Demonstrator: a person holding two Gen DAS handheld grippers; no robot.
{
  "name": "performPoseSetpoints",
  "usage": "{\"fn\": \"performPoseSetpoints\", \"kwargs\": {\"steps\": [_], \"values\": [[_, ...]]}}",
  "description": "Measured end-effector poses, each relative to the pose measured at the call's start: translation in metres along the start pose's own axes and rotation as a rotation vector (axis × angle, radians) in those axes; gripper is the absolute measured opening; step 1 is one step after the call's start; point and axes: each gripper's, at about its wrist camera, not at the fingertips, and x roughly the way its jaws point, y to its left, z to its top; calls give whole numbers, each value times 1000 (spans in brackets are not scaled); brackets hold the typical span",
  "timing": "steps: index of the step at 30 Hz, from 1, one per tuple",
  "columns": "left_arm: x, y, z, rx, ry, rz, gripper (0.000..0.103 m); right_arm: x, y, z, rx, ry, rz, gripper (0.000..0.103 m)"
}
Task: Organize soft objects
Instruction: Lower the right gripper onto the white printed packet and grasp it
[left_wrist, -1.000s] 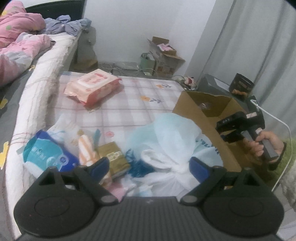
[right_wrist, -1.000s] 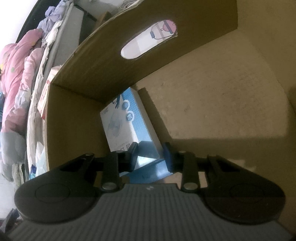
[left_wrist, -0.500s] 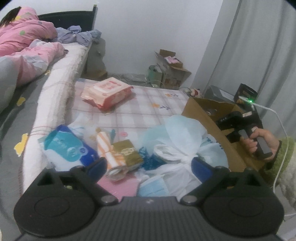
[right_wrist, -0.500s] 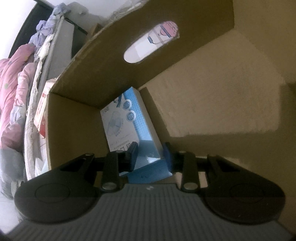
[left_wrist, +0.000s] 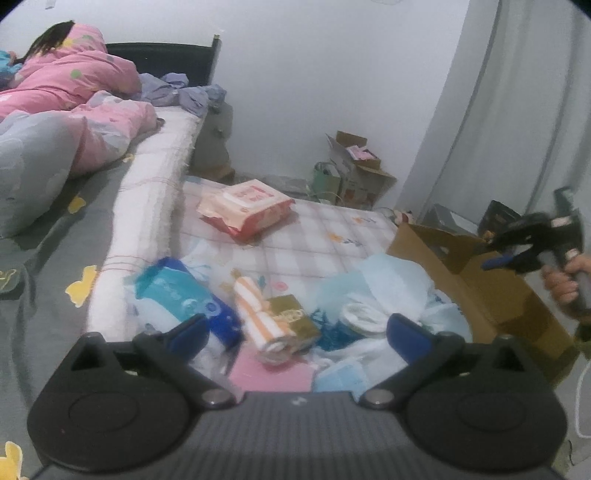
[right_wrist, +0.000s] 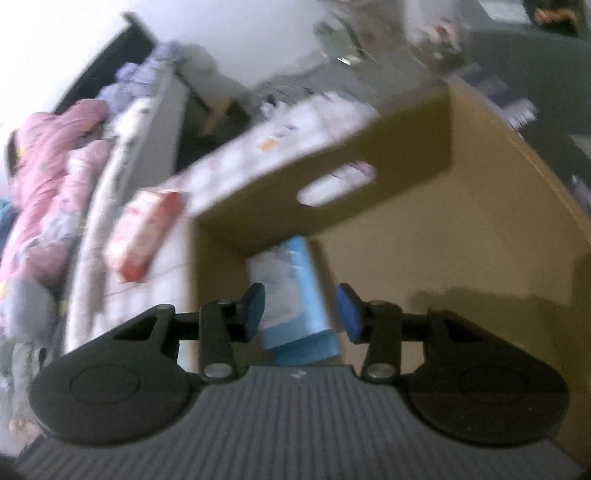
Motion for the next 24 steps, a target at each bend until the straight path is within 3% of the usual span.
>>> {"fn": "performPoseSetpoints", "kwargs": {"steps": [4, 9, 15, 20, 24], "values": [[0, 10, 1, -5, -9, 26, 102, -17, 56, -7, -118, 10, 99, 44], [14, 19, 16, -9, -14, 59, 101, 6, 140, -22, -294, 121, 241, 47], [65, 32, 41, -5, 76, 75, 76, 76, 231, -27, -428, 282, 366, 55], [116, 50, 51, -61, 208, 66, 47, 155, 273, -19, -424, 420, 377, 56], [145, 61, 55, -90, 261, 66, 43, 208, 291, -18, -482, 473, 344, 56]]}}
